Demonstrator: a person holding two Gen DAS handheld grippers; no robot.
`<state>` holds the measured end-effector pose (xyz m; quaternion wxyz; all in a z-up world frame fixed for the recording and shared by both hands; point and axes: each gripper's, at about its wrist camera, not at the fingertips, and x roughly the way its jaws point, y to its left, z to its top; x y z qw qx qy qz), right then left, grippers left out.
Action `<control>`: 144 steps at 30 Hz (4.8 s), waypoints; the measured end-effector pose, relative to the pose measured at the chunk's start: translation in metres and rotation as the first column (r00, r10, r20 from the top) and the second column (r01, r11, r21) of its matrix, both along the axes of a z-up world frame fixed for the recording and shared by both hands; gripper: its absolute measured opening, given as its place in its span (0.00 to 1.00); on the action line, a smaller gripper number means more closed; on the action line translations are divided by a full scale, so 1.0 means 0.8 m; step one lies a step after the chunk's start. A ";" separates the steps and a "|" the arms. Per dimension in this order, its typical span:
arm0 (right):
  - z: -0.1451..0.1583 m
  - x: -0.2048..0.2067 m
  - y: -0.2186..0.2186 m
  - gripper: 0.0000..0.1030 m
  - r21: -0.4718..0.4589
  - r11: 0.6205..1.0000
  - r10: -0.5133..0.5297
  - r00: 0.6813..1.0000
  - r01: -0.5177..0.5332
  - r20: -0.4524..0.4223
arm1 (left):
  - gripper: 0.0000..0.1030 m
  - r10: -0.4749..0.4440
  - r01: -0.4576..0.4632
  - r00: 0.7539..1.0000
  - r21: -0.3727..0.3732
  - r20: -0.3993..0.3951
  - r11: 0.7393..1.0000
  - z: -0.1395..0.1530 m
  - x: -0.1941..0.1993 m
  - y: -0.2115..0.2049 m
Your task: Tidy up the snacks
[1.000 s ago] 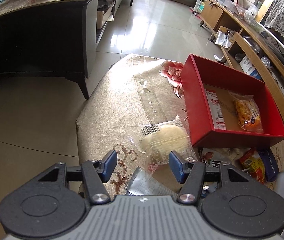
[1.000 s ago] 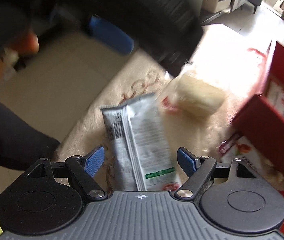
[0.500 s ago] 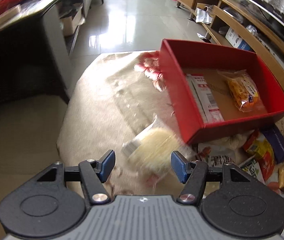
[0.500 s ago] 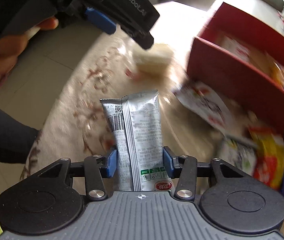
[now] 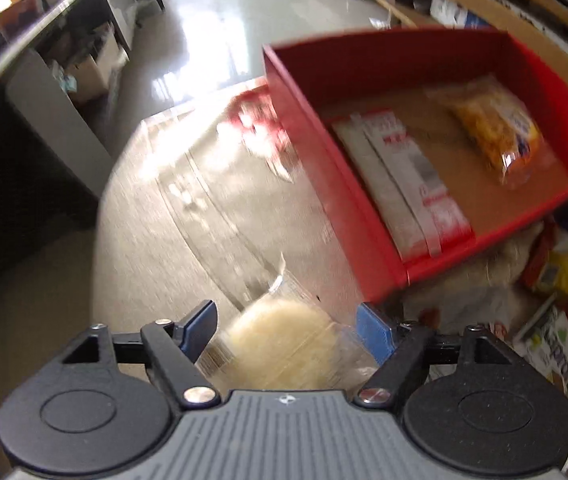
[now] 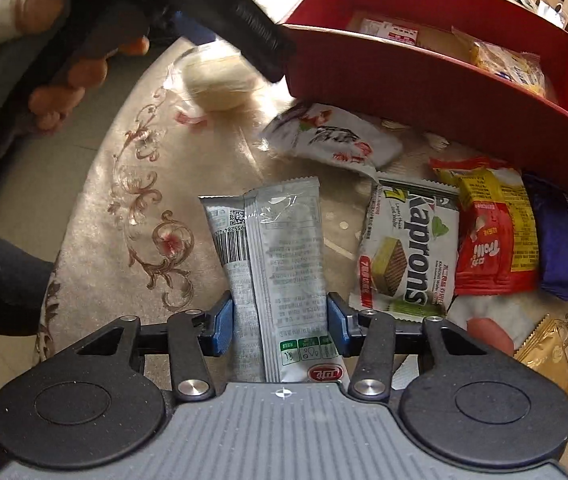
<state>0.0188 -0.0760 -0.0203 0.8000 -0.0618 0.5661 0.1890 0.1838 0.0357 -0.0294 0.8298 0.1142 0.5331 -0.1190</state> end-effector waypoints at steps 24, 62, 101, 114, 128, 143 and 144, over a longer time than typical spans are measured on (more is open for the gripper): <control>-0.010 -0.029 -0.020 0.60 0.006 0.988 -0.156 0.988 0.156 0.001 | 0.76 0.029 -0.043 0.990 -0.103 -0.138 0.994 -0.005 -0.126 0.020; 0.000 -0.050 0.009 0.54 -0.105 0.993 -0.039 0.997 0.045 0.064 | 0.53 0.029 -0.030 0.999 -0.022 -0.035 0.999 -0.012 -0.168 -0.009; 0.001 -0.045 -0.024 0.52 -0.110 0.986 -0.114 0.989 0.124 0.093 | 0.52 0.028 -0.029 0.999 -0.048 -0.039 0.998 -0.009 -0.175 -0.026; 0.023 -0.036 -0.038 0.51 -0.076 0.983 -0.156 0.979 0.167 0.134 | 0.51 0.053 -0.056 0.998 -0.088 -0.037 0.995 0.001 -0.176 -0.027; 0.036 -0.025 -0.052 0.51 -0.059 0.975 -0.199 0.964 0.212 0.179 | 0.51 0.058 -0.058 0.998 -0.113 -0.009 0.992 0.013 -0.171 -0.031; 0.055 -0.004 -0.064 0.51 -0.034 0.967 -0.239 0.944 0.253 0.229 | 0.51 0.066 -0.059 0.997 -0.147 0.044 0.987 0.035 -0.160 -0.042; 0.055 -0.003 -0.065 0.51 -0.033 0.966 -0.241 0.943 0.255 0.230 | 0.51 0.067 -0.060 0.997 -0.148 0.046 0.987 0.036 -0.158 -0.043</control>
